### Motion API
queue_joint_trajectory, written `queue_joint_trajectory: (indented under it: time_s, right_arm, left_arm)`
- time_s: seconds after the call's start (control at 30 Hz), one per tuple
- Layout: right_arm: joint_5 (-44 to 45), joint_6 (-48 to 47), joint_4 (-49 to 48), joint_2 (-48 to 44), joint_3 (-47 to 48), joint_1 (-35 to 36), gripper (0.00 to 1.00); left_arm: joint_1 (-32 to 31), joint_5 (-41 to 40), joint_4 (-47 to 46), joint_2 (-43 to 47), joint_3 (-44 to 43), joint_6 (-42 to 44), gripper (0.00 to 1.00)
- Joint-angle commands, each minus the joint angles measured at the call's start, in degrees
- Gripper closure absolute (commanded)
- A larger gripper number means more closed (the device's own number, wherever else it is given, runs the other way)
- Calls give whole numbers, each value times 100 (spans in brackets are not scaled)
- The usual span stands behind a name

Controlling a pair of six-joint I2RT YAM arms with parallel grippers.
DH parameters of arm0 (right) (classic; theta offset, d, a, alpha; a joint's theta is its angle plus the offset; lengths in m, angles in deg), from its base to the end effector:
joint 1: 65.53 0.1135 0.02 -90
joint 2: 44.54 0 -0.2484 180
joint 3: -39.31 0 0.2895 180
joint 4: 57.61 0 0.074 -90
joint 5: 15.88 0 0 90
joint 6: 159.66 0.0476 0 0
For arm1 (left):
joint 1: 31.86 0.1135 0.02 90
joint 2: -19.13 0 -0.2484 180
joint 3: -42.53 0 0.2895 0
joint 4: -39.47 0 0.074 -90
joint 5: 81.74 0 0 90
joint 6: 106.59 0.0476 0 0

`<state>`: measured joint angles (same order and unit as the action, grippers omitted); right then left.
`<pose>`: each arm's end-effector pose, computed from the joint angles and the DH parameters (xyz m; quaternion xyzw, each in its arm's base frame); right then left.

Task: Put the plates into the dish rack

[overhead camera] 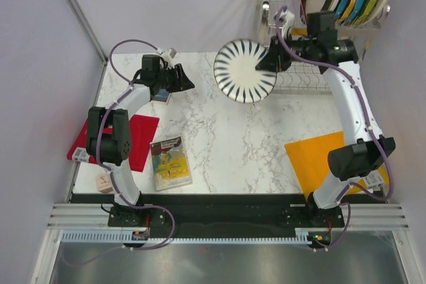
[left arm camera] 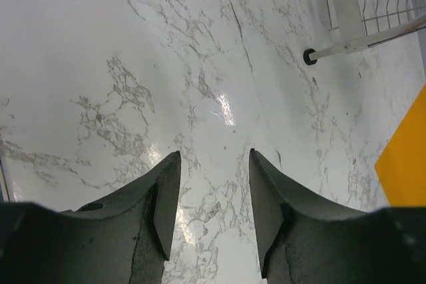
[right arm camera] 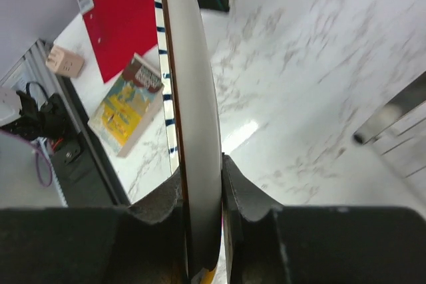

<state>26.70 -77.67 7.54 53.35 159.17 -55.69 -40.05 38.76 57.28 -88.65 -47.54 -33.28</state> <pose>0.3881 0.1029 0.3952 -0.2882 0.8053 0.3748 0.3578 0.4571 -0.0902 0.1951 0.0565 0.8644 -0.3235 0.3809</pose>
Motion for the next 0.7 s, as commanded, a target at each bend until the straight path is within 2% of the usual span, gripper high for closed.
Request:
queue_joint_trajectory:
  time_s: [0.0,0.03,0.07,0.1,0.17,0.23,0.3,0.33,0.37,0.43,0.53,0.67]
  right_arm:
    - [-41,360,-350,-148,2074,-9,100]
    - [-13,579,-631,-43,2608,-26,100]
    - [48,973,-1330,-33,2753,-27,100]
    - [292,1099,-1625,-7,2859,-18,100]
    - [802,1135,-1829,308,3551,8,100]
    - [1741,1118,-1987,642,4079,17,100]
    - [2453,1301,-3248,504,3627,9,100]
    - [3057,1380,-3923,129,2667,17,100]
    - [3481,1416,-5305,-75,2127,52,100]
    - [4620,1233,-6317,-270,1378,157,100]
    - [5372,882,-6198,281,2258,228,100]
    - [6208,214,-6417,626,2701,219,100]
  left_arm:
    - [-34,-9,-145,-321,-205,-282,48]
    - [-34,-18,-215,-339,-196,-326,49]
    - [-34,-1,-268,-357,-179,-344,49]
    - [-34,26,-338,-383,-126,-379,50]
    - [-34,-9,-391,-410,-82,-546,50]
    - [-34,8,-435,-375,32,-660,50]
    - [-43,79,-532,-313,172,-678,50]
    - [-51,79,-549,-252,216,-695,50]
    - [-52,79,-550,-225,313,-695,50]
    - [-52,79,-558,-181,392,-722,50]
    - [-52,105,-734,-129,507,-783,50]
    - [-52,176,-866,-58,665,-871,50]
